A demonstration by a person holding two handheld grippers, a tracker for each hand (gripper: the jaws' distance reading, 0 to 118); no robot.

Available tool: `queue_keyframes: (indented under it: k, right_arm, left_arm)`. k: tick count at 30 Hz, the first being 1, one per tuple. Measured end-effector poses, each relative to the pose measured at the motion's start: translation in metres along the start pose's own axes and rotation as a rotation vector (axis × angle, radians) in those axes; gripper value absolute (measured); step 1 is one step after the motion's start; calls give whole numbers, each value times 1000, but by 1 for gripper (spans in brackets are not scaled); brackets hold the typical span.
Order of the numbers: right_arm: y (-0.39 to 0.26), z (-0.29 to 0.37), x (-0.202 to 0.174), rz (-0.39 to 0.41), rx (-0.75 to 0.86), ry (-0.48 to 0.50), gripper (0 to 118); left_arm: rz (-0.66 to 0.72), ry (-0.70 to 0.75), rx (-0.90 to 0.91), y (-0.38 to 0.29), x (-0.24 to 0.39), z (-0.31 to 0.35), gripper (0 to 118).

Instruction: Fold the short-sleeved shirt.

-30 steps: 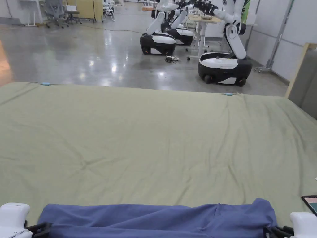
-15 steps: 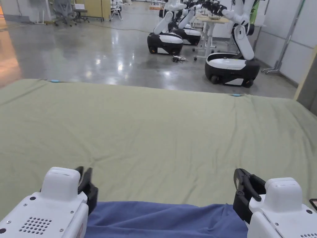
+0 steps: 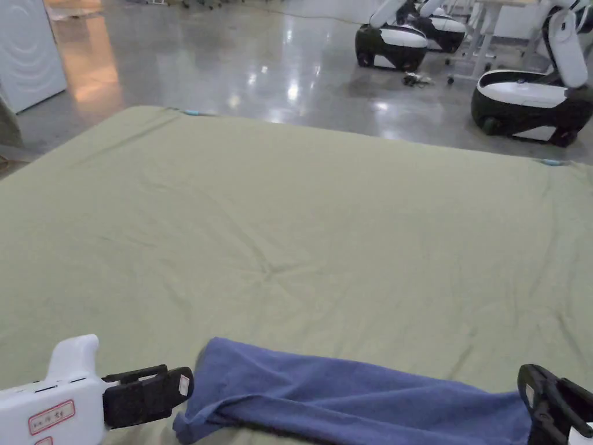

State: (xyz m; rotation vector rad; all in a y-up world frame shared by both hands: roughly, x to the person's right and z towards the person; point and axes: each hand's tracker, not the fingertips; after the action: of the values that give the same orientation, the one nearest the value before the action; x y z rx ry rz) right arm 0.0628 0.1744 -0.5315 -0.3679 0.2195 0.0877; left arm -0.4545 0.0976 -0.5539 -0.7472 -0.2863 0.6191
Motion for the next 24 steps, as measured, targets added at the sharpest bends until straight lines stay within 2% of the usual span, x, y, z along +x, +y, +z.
queue_keyframes:
  k: [2,4,5,6,9,10,11,12,13,14,15,16,18,20,22,24]
  right_arm:
    - [-2,-6,-8,0,-13,0,9]
    - [-2,-12,-14,-6,-26,2,9]
    - [-1,-13,-15,-12,-29,1,9]
    - [-1,-15,-18,-16,-32,2,9]
    - [2,-18,-21,-12,-36,-8,9]
    - [3,-18,-22,-10,-35,-9,9]
    - [4,-19,-23,-6,-36,-12,9]
    - [5,-20,-23,-2,-42,-17,9]
    - [6,-21,-23,1,-46,-19,9]
    - [6,-21,-23,3,-47,-22,9]
    - [6,-21,-23,3,-49,-25,9]
    - [7,-21,-22,2,-52,-28,9]
    - [7,-20,-23,-8,-51,-36,9]
    - [7,-19,-22,-18,-54,-39,9]
    - [8,-15,-21,-26,-46,-40,9]
    - [8,-9,-19,-32,-34,-37,9]
  left_arm:
    - [99,-57,-70,-2,-23,-23,118]
    - [262,-230,-180,-11,-38,-55,118]
    - [341,-286,-143,-16,-44,-65,118]
    - [372,-382,-25,-14,-48,-69,118]
    - [564,-534,-71,-5,-59,-94,118]
    - [563,-572,-85,-5,-58,-102,118]
    - [528,-549,-95,-5,-55,-110,116]
    - [474,-524,-106,-3,-51,-116,108]
    - [427,-488,-106,-1,-47,-121,76]
    - [419,-433,-117,0,-45,-124,30]
    - [416,-339,-145,-1,-43,-131,6]
    - [383,-236,-187,-9,-39,-134,5]
    - [373,-301,-155,-9,-40,-128,5]
    - [375,-203,-136,-1,-37,-113,5]
    - [263,-106,-95,11,-36,-98,5]
    - [249,-4,-42,27,-45,-75,5]
